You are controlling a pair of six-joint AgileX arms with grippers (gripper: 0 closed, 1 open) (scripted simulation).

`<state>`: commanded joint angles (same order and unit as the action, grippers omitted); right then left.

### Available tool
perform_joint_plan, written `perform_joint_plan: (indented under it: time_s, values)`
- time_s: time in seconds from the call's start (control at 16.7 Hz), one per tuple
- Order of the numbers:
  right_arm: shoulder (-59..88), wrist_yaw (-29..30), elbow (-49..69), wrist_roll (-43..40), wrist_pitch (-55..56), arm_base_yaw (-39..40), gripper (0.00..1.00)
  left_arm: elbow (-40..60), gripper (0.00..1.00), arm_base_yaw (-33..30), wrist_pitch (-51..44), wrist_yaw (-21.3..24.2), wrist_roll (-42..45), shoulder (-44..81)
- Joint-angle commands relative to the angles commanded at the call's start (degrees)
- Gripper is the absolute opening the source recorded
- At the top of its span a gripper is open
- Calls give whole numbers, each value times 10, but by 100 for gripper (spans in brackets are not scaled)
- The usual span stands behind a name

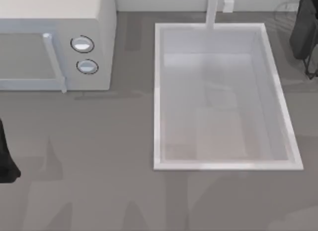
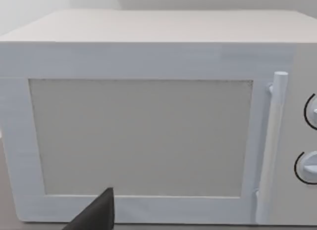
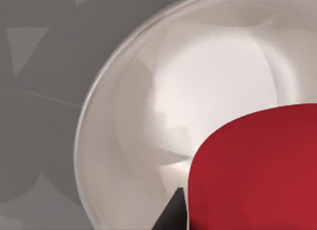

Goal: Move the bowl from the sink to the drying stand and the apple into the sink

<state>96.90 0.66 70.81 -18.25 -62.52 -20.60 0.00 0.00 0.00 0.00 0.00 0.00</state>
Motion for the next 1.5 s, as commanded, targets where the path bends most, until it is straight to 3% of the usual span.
perform_joint_plan:
  time_s: [0.42,0.72,1.02,1.5]
  values:
    - [-11,0,15,1,-21,1,0,0,100,0,0,0,0,0]
    - [-16,26,1,17,67,72,0,0,100,0,0,0,0,0]
    - [-19,91,-47,58,285,205,0,0,100,0,0,0,0,0]
    - [-22,239,-180,132,747,426,0,0,100,0,0,0,0,0]
